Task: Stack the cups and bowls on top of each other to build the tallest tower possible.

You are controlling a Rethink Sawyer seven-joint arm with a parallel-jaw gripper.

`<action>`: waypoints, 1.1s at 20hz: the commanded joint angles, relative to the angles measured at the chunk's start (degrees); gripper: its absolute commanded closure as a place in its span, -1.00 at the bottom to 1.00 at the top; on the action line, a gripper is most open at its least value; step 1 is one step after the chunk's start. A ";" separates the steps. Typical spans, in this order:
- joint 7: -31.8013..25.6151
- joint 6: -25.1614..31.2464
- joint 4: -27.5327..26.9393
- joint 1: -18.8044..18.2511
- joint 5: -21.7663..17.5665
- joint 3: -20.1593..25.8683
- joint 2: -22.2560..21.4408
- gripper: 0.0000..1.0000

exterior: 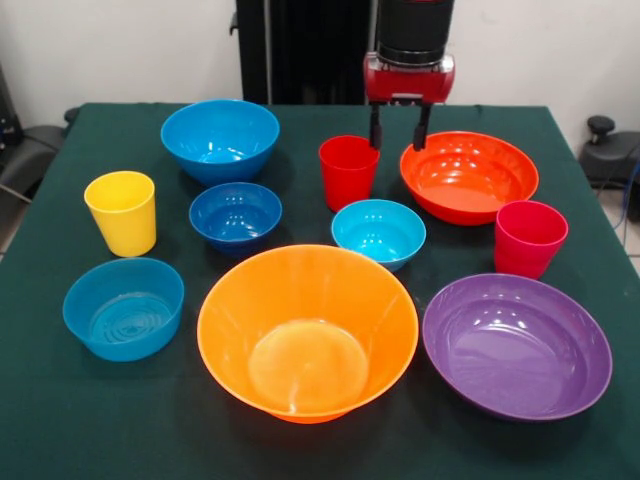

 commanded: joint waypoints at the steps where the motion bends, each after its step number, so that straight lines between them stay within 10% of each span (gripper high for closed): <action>1: 8.34 1.09 -6.98 2.63 1.42 1.21 3.62 -1.00; 9: 6.33 7.51 -17.86 4.33 4.17 1.57 9.58 -1.00; 22: 6.79 6.46 -19.51 3.16 2.64 2.94 11.25 -1.00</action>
